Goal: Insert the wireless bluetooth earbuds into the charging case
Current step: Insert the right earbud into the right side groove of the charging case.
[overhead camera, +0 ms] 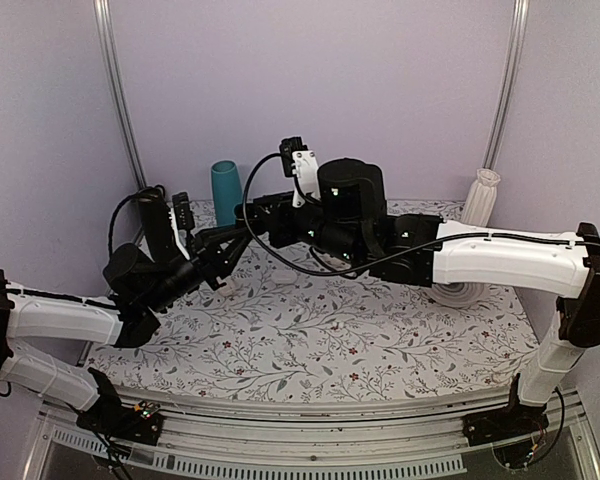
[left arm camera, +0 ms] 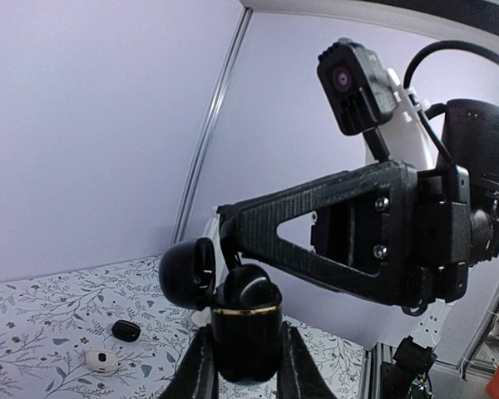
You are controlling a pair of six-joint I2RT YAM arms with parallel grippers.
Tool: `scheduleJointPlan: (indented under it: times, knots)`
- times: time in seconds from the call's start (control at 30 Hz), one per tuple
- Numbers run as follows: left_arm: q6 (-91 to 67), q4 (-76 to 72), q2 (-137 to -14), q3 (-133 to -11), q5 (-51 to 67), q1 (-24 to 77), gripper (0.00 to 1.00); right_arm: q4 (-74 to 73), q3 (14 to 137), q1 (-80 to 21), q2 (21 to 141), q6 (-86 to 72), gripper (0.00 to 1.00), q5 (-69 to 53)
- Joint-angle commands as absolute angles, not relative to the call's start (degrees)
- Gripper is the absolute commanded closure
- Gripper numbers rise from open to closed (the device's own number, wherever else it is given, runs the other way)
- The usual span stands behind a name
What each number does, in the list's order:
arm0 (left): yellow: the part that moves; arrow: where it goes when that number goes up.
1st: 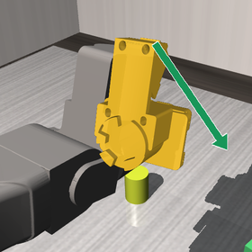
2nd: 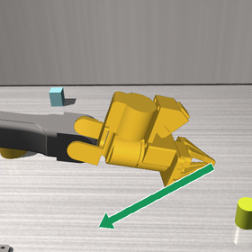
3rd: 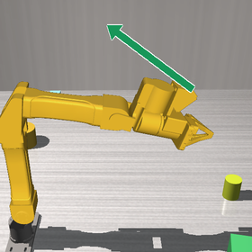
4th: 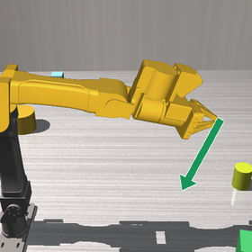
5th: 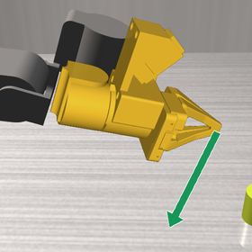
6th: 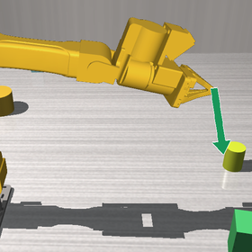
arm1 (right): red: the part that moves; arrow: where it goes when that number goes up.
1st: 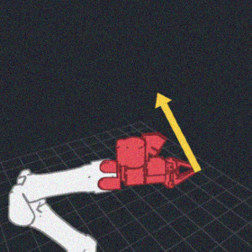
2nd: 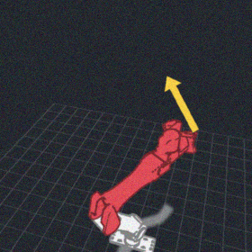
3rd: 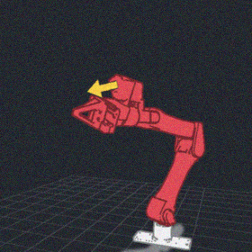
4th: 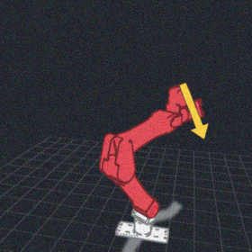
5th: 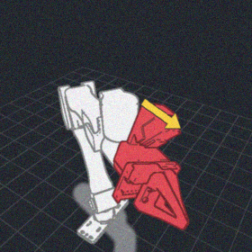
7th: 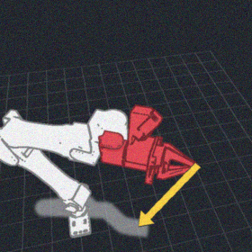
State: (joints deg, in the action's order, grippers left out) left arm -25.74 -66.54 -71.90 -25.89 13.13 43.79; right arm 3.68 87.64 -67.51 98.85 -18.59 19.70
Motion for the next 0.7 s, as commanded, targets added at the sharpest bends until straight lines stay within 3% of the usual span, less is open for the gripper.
scheduleJointPlan:
  times: [0.0, 0.67]
  knots:
    - [-24.29, -68.88, -70.45, -27.77, 10.73, 44.33, 1.0, 1.77, 87.6, -68.42, 100.35, -17.9, 0.94, 19.58]
    - [-21.6, -70.4, -71.54, -27.87, 7.83, 44.69, 1.0, -0.15, 89.73, -68.77, 101.86, -18.09, 0.91, 19.39]
